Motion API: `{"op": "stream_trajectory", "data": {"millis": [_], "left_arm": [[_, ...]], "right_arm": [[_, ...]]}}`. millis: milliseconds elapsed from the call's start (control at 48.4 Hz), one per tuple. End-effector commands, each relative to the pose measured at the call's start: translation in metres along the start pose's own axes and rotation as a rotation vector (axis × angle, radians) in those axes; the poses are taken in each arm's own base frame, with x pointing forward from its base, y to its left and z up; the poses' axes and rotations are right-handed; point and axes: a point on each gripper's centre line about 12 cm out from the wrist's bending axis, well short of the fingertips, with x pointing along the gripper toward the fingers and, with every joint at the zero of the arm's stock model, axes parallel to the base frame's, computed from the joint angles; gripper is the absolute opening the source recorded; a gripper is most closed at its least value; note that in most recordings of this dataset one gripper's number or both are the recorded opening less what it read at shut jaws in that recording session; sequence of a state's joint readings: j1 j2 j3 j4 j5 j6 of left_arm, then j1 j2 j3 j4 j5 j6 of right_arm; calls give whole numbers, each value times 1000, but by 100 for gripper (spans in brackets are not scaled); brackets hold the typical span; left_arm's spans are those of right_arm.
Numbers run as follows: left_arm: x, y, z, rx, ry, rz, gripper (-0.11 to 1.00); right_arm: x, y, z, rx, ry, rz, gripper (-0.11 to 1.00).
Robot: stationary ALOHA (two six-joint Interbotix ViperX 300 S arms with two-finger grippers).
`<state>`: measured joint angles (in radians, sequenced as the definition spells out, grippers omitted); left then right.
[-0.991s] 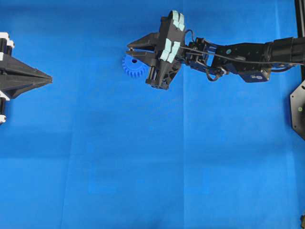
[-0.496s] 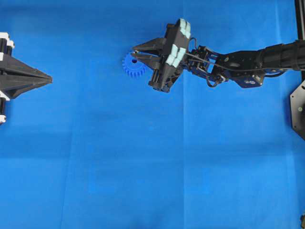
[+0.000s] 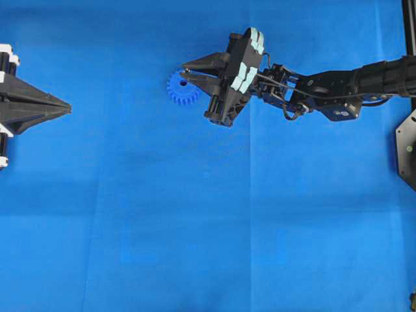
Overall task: Insert the shaft placed at a random location into the center hole of the small gear at another random location.
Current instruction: 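Align the held shaft above the gear's center hole, then lower the shaft down into the gear's center hole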
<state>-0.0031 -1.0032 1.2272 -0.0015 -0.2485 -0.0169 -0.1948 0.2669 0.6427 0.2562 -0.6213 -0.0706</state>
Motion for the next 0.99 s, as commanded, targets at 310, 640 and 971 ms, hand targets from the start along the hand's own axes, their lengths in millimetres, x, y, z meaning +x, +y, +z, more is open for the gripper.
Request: {"op": "stream_trajectory", "data": {"millis": [310, 640, 971], "left_arm": [[2, 0, 5, 0, -14, 3, 0], [2, 0, 5, 0, -15, 3, 0], [1, 1, 4, -1, -14, 3, 0]], "right_arm": [[-24, 12, 77, -35, -185, 44, 3], [-25, 19, 75, -39, -175, 63, 3], [-1, 18, 47, -17, -114, 45, 3]]}}
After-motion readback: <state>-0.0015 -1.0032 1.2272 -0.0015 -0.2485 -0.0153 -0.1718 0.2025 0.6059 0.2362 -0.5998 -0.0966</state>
